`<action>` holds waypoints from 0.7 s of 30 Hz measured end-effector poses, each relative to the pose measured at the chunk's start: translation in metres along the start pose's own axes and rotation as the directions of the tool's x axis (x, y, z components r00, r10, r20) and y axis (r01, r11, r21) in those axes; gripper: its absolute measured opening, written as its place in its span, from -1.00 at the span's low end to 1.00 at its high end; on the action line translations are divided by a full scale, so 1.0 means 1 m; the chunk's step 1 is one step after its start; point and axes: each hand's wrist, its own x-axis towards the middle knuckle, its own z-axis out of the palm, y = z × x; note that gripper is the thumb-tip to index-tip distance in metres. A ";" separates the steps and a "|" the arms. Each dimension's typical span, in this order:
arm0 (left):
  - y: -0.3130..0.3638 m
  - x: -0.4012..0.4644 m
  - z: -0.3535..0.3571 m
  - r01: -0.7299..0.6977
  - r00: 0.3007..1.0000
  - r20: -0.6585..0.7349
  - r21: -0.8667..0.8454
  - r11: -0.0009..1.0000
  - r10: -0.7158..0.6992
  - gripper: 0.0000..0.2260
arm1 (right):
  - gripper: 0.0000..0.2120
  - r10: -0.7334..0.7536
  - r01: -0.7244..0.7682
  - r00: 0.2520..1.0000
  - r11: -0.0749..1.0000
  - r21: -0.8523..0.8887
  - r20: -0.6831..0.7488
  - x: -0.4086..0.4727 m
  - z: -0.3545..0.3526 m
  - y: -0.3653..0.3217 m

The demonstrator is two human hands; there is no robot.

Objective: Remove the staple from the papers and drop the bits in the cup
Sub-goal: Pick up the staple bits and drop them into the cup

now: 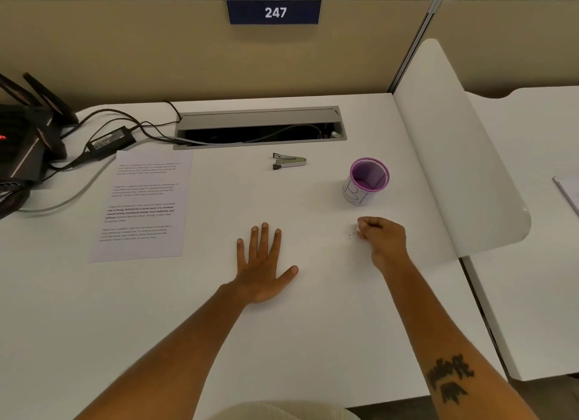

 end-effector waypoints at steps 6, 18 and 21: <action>0.001 -0.001 -0.003 -0.005 1.000 0.013 -0.009 1.000 0.005 -0.16 | -0.89 0.175 -0.230 0.969 0.894 0.385 0.174 0.006 -0.019 -0.045; 0.001 0.000 -0.003 -0.005 1.000 0.015 -0.027 1.000 0.005 -0.05 | -0.87 -0.383 0.367 0.924 0.875 -0.317 0.012 0.028 -0.010 -0.124; 0.001 0.000 -0.003 -0.003 1.000 0.009 -0.026 1.000 0.004 -0.04 | -0.90 -0.543 0.515 0.829 0.646 -0.563 0.135 0.035 -0.007 -0.121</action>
